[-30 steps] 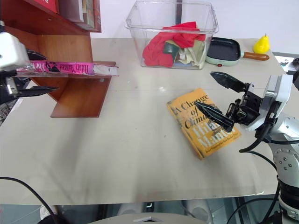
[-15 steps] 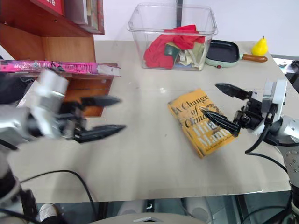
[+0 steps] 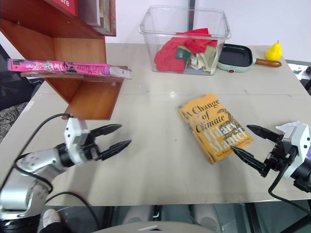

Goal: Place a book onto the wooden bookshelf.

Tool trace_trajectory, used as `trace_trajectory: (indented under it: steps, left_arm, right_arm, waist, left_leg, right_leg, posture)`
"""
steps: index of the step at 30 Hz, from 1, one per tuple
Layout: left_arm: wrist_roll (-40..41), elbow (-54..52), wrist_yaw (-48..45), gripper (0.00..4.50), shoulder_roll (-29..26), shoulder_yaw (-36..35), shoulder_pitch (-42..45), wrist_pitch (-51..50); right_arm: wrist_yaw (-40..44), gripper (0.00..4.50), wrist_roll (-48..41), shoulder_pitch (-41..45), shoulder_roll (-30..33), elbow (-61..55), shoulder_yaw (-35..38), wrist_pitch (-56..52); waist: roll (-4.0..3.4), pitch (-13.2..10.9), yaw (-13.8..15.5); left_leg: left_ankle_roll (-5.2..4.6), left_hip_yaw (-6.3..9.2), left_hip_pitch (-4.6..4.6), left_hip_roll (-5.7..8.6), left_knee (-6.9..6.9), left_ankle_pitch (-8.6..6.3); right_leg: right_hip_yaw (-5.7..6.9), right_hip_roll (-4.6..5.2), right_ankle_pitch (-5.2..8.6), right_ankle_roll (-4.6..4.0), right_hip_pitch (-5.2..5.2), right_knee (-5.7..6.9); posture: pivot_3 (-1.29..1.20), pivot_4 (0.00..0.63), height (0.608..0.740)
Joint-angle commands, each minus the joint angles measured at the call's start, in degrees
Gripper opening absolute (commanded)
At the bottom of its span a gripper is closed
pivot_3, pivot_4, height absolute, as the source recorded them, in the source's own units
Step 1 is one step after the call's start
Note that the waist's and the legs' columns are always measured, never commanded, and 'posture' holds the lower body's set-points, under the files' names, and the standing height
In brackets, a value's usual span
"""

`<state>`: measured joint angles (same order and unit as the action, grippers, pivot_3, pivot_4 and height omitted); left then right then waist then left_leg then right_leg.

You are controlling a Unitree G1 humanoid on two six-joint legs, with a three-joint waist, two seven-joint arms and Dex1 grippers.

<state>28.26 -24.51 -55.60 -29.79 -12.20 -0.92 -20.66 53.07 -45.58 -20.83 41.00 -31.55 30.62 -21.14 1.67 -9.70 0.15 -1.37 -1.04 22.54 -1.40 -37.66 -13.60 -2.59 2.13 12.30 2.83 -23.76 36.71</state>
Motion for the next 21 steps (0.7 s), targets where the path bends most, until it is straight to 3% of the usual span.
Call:
trace_trajectory:
  steps: [1,4,8,13,21]
  left_arm:
    - [-8.5,8.3,8.8,1.52,8.7,5.8,6.4,12.9]
    - [-14.2,16.4,14.8,0.12,15.2,9.3,11.5,20.1]
    - [-21.9,29.6,24.1,0.05,23.1,12.4,19.3,33.3]
    - [-29.5,39.4,35.9,0.05,27.8,13.5,26.1,41.8]
    - [-39.8,46.6,55.8,0.05,29.2,12.0,34.1,47.6]
  right_arm:
    - [-0.3,4.50,-5.1,0.7,-0.5,-3.9,3.9,0.5]
    - [-1.2,4.50,-7.8,2.0,-0.4,-5.2,5.7,0.4]
    - [-3.3,4.50,-10.6,4.2,0.5,-7.7,7.2,0.2]
    - [-5.1,4.50,-12.4,5.1,1.4,-10.0,7.3,-0.2]
    - [-5.7,4.50,-12.6,4.3,1.7,-10.5,7.7,-0.4]
  waist:
    - [-0.04,0.0,0.4]
    - [0.07,0.1,0.7]
    - [0.08,0.1,0.7]
    - [0.10,0.1,0.6]
    - [0.12,0.1,0.7]
  left_leg:
    - [0.00,-0.08,0.01,0.02,-0.01,0.00]
    - [0.00,-0.01,0.12,0.08,-0.05,-0.01]
    - [-0.01,0.06,0.19,0.09,-0.06,-0.01]
    - [-0.01,0.05,0.22,0.11,-0.10,-0.02]
    - [-0.03,0.06,0.30,0.11,-0.16,-0.02]
  right_leg:
    - [0.02,-0.03,-0.01,0.01,0.01,0.00]
    - [0.11,-0.23,-0.18,-0.13,0.01,-0.01]
    - [0.14,-0.27,-0.29,0.08,0.01,-0.02]
    - [0.12,-0.25,-0.23,0.32,0.02,-0.04]
    - [0.14,-0.23,-0.29,0.47,0.04,-0.14]
  posture:
    - [0.00,0.150,0.740]
    - [0.00,0.150,0.740]
    - [0.00,0.150,0.740]
    - [0.00,0.150,0.740]
    - [0.00,0.150,0.740]
